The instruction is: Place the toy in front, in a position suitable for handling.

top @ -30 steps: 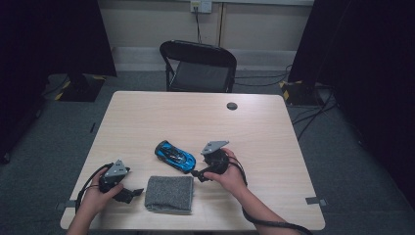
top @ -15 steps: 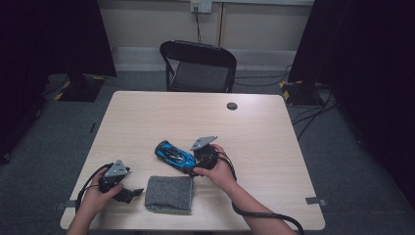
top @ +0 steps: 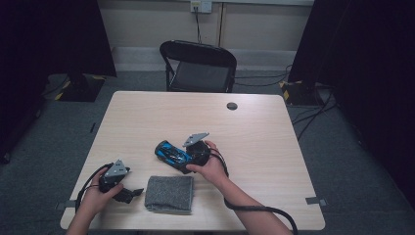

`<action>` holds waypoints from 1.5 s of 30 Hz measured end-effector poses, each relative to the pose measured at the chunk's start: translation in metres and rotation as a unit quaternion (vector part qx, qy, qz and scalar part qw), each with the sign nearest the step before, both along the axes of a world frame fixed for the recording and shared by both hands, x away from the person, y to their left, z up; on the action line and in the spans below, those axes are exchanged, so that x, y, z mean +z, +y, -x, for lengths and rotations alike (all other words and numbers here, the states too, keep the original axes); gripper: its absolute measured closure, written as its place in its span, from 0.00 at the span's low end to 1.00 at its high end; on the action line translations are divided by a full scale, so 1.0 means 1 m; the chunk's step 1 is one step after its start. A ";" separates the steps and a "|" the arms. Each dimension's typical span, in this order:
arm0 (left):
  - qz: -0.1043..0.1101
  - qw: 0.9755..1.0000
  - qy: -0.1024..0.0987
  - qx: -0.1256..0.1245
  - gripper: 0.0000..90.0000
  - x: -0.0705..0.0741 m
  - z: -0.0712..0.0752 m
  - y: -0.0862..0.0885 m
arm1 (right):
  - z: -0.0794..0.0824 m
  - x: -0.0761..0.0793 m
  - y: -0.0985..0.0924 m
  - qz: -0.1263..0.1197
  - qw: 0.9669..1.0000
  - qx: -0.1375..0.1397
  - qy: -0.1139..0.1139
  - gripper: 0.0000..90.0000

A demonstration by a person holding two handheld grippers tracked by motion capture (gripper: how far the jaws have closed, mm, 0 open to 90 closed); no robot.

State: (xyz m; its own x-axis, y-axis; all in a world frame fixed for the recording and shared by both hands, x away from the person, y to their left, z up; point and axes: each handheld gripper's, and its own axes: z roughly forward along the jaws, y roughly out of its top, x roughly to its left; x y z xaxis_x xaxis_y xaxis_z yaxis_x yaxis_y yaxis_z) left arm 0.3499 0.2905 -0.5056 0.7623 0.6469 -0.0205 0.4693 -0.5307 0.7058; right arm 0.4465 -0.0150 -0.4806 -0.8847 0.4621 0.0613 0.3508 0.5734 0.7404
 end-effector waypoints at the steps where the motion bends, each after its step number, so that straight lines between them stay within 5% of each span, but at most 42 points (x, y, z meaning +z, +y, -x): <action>1: 0.000 1.000 0.000 0.000 0.00 0.000 0.000 0.000 | -0.001 0.000 0.001 -0.001 1.000 0.001 -0.002 0.15; 27: 0.000 1.000 0.000 0.000 0.00 0.000 0.000 0.000 | -0.014 -0.022 0.030 0.015 1.000 -0.006 0.000 0.16; 36: 0.000 1.000 0.000 -0.002 0.00 0.000 0.000 0.000 | -0.012 -0.025 0.032 0.013 1.000 0.001 -0.016 0.28; 45: 0.000 1.000 0.000 -0.002 0.00 0.000 0.000 0.000 | -0.010 -0.023 0.032 0.023 1.000 -0.014 -0.008 0.29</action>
State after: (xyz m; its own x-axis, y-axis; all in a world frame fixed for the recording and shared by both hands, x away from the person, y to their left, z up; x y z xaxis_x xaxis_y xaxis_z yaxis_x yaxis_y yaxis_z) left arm 0.3501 0.2909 -0.5056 0.7653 0.6433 -0.0196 0.4665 -0.5335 0.7055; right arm 0.4560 0.0172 -0.5031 -0.8719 0.4891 0.0245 0.3553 0.5973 0.7190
